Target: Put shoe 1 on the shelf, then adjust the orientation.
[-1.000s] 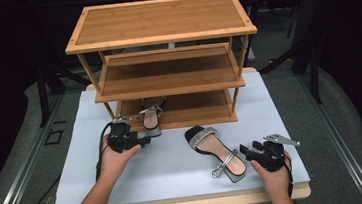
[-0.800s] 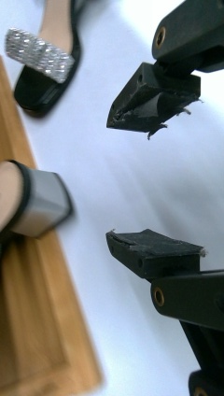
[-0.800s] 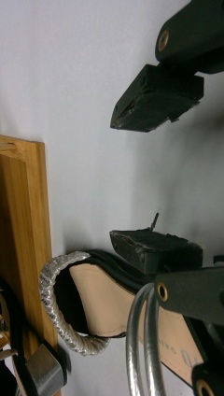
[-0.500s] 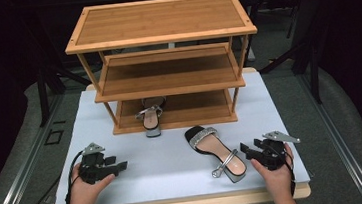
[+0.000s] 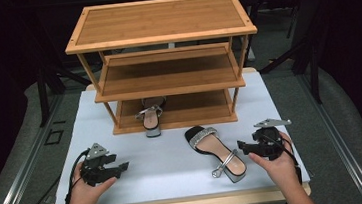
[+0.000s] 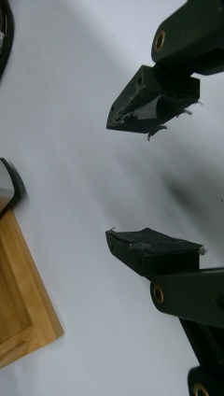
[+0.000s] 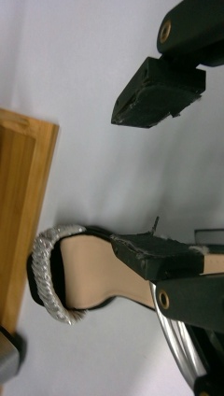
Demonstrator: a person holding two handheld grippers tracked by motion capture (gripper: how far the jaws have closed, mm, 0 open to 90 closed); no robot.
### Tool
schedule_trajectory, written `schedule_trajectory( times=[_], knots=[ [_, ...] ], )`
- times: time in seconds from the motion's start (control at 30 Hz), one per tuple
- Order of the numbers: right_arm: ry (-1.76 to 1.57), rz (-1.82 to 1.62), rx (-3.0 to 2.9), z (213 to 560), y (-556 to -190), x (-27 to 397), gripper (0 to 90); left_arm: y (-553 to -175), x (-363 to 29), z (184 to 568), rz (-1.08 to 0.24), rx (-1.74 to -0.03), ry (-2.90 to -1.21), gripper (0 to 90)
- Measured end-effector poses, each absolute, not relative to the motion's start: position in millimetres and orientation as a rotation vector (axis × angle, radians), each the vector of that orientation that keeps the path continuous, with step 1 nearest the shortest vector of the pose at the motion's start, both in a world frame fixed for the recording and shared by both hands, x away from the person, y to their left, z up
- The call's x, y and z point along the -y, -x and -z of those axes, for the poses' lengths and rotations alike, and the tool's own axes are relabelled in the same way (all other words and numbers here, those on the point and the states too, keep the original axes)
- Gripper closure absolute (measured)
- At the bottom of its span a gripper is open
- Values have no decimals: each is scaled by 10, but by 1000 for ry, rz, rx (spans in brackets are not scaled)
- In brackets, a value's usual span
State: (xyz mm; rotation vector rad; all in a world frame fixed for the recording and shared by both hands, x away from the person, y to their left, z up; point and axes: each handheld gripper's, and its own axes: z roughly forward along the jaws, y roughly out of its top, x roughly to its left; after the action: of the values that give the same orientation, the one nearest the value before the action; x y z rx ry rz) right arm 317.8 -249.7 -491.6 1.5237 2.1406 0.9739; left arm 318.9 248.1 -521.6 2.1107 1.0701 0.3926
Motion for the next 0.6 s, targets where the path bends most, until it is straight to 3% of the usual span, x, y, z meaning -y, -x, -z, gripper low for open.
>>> schedule_trajectory(
  times=[0.6],
  knots=[
    [-1497,-760,-2336,4517,-3305,2241,427,-3206,-2545,5244,-320,-1116,-2059,394]
  ],
)
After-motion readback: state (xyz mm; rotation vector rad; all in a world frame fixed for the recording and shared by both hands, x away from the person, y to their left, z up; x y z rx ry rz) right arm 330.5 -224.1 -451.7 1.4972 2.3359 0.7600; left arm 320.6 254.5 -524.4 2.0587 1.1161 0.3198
